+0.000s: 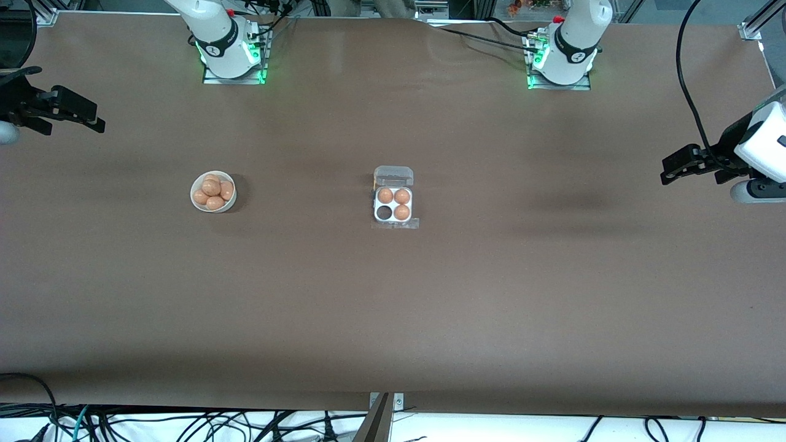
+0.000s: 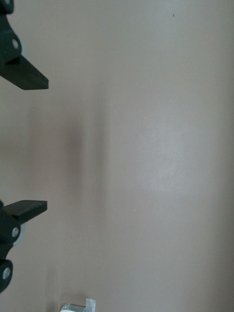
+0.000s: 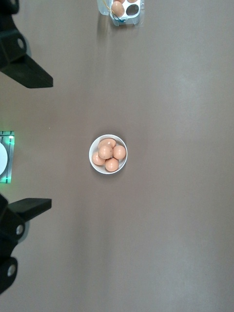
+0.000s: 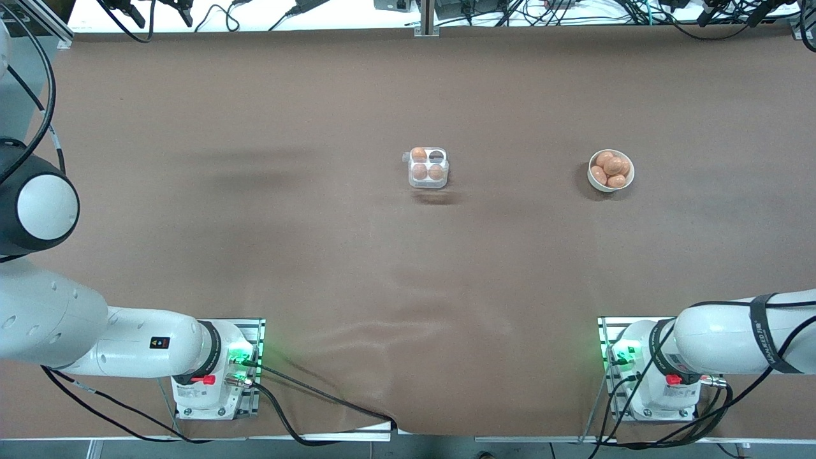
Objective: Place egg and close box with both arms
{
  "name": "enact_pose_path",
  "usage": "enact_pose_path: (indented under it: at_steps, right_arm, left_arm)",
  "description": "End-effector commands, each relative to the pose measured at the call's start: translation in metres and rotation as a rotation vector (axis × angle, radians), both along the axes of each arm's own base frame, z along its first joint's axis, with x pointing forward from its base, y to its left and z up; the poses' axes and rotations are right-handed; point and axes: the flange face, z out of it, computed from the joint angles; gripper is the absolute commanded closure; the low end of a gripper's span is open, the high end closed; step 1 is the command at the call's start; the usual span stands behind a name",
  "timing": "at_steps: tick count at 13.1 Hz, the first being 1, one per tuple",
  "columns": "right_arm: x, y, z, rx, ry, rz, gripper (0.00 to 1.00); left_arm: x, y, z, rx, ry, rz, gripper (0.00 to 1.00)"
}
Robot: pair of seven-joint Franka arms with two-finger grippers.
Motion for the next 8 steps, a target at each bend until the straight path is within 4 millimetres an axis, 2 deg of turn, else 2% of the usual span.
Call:
enact_pose_path:
  at_steps: [1, 8]
  right_arm:
    - [-0.0006, 0.0011, 0.0055, 0.007, -0.004, -0.004, 0.00]
    - [-0.0008, 0.0025, 0.0047, 0.007, 0.003, -0.060, 0.00]
  left_arm:
    - [0.0036, -0.0020, 0.0066, 0.019, -0.012, -0.005, 0.00]
    - [0.0036, -0.0029, 0.0066, 0.019, -0.012, -0.003, 0.00]
